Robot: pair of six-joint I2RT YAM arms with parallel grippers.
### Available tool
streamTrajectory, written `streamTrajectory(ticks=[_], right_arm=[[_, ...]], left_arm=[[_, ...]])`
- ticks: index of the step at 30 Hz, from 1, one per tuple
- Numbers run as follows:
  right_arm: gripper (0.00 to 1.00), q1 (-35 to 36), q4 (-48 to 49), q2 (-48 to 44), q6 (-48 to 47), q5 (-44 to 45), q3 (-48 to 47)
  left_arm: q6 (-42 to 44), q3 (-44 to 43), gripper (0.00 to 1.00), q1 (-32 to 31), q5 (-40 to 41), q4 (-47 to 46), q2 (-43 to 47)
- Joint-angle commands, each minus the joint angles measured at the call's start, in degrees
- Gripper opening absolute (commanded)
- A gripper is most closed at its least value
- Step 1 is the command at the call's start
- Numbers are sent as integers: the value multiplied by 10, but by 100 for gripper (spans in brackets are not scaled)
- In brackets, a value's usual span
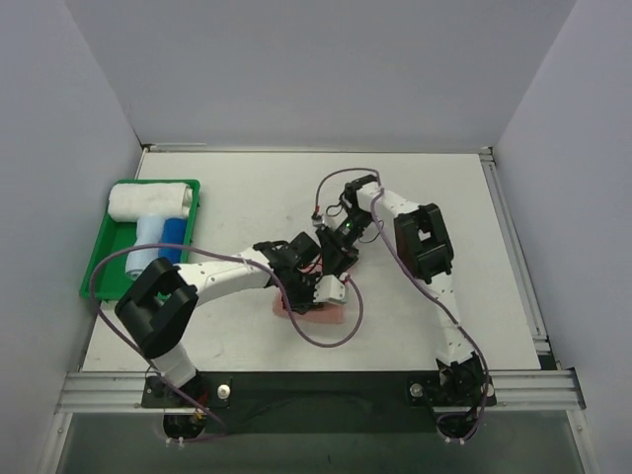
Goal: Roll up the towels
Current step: Roll the towel
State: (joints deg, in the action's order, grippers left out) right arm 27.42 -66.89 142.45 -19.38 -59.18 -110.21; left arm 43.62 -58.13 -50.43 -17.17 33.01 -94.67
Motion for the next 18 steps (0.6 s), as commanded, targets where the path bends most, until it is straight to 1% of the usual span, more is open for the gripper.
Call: streamTrajectory(ticks=[1, 2, 4, 5, 6, 7, 8, 10, 11, 12, 13, 14, 15, 16, 17, 18], right_arm=[[45, -53, 9, -112, 41, 39, -25], [47, -62, 9, -146, 44, 39, -34], [48, -96, 11, -180, 48, 42, -49], [47, -108, 12, -214, 47, 49, -49], [48, -119, 12, -231, 45, 56, -47], [48, -141, 14, -249, 40, 72, -34], [48, -151, 14, -290, 23, 79, -22], [52, -170, 16, -336, 3, 102, 8], [59, -184, 17, -382, -7, 107, 37], [61, -191, 14, -404, -22, 113, 53], [64, -194, 14, -428, -28, 113, 68], [68, -195, 13, -473, -32, 107, 97], [71, -192, 12, -497, -50, 102, 110], [75, -186, 12, -523, -58, 102, 127], [82, -162, 12, -570, -70, 121, 141], [83, -145, 13, -594, -80, 140, 175]], left_arm=[[6, -11, 15, 18, -116, 158, -81], [7, -31, 15, 23, -124, 171, -89], [12, -51, 14, 37, -145, 200, -117], [17, -71, 14, 41, -153, 211, -129], [22, -85, 14, 52, -160, 240, -141], [25, -95, 14, 58, -173, 249, -163], [30, -120, 15, 65, -181, 258, -175], [38, -145, 15, 83, -196, 288, -211], [39, -159, 15, 89, -198, 295, -226], [39, -187, 16, 96, -198, 314, -242], [44, -208, 16, 110, -197, 327, -281], [49, -224, 16, 118, -204, 339, -298], [51, -254, 17, 127, -212, 358, -314], [59, -270, 17, 142, -230, 368, -341], [65, -285, 18, 148, -239, 379, -354], [70, -302, 19, 154, -244, 394, -365]])
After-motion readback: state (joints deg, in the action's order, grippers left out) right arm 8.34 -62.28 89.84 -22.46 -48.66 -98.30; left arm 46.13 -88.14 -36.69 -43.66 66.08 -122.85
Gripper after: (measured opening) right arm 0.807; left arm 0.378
